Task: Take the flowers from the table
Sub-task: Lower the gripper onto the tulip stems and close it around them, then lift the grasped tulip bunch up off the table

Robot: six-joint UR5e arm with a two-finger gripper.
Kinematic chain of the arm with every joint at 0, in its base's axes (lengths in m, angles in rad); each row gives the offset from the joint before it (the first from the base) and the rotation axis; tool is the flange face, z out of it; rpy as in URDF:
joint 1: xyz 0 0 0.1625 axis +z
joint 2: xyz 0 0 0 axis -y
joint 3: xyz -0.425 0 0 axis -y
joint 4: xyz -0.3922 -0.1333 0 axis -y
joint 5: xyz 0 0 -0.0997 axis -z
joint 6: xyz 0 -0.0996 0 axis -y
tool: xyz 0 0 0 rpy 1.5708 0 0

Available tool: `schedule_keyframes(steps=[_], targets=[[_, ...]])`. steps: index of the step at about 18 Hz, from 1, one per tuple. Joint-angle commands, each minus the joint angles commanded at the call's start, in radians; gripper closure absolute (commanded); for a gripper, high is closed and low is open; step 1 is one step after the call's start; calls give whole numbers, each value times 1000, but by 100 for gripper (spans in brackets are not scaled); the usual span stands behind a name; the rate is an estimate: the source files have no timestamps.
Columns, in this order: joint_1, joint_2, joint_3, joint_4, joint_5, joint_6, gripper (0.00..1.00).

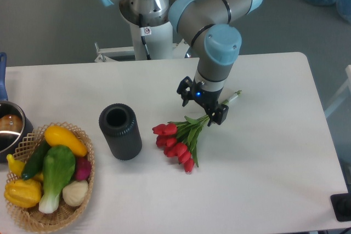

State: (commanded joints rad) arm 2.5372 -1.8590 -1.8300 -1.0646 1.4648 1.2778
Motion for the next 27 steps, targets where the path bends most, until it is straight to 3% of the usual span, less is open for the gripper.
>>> schedule_keyframes(steps=[2,5,17,18,20,22,23,24,27], targets=[[-32,-29,2,12,70,-14,0],[-52,-61,3,49,78,-41,0],[-78,-108,15,54,117,-66,1],[-78,-112,15,54,115,-64,11],[-78,-115,15,52,114,-63,42],[-78,-115,15,52,112,-60,80],[-78,-115,15,52,112,-63,95],[-78,-114,15,54,112,-69,100],[-78,-95,15,49,120,-64,100]])
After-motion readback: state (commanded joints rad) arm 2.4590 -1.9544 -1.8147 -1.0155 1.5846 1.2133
